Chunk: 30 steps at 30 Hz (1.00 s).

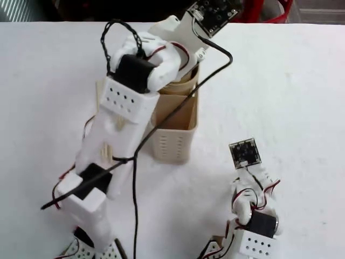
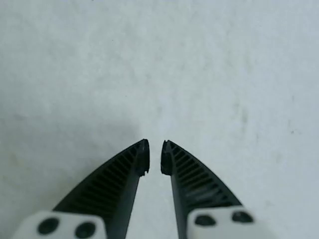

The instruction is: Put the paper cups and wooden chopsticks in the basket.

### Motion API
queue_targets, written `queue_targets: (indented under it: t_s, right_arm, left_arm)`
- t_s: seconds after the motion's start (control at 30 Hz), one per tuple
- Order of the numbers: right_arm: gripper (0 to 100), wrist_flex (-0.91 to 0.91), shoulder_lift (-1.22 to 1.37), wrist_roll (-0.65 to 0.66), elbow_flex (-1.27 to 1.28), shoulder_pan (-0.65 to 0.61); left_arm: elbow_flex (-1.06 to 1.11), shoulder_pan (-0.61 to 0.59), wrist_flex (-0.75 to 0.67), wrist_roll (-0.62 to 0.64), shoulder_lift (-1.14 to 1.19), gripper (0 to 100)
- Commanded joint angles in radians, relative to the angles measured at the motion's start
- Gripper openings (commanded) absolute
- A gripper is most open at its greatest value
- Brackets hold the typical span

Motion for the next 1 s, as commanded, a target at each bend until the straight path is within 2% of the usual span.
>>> queue_targets:
  t_s: [0.0,0.4,0.6,0.67,0.73,0.83,0.97]
  right_arm:
    - [5.7,0.004,-0.005,0.005,0.009,0.004]
    - [5.7,0.004,-0.005,0.005,0.009,0.004]
    - [5.7,0.004,-0.005,0.005,0.009,0.004]
    - [5.7,0.004,-0.005,0.005,0.009,0.004]
    - [5.7,0.004,-0.005,0.005,0.009,0.004]
    - [5.7,0.004,-0.005,0.005,0.009,0.004]
    - [5.7,0.004,-0.005,0.005,0.009,0.004]
  left_arm:
    - [-0.052,-0.016,0.029,-0.002,-0.079,8]
    - [-0.054,-0.019,0.034,-0.009,-0.174,12]
    - [-0.052,-0.101,0.040,0.000,-0.317,12]
    - [-0.049,-0.166,0.107,0.000,-0.390,12]
    - [-0.051,-0.269,0.250,0.000,-0.472,12]
    - [-0.017,-0.479,0.416,0.000,-0.538,12]
    - [0.265,-0.740,0.428,-0.002,-0.519,12]
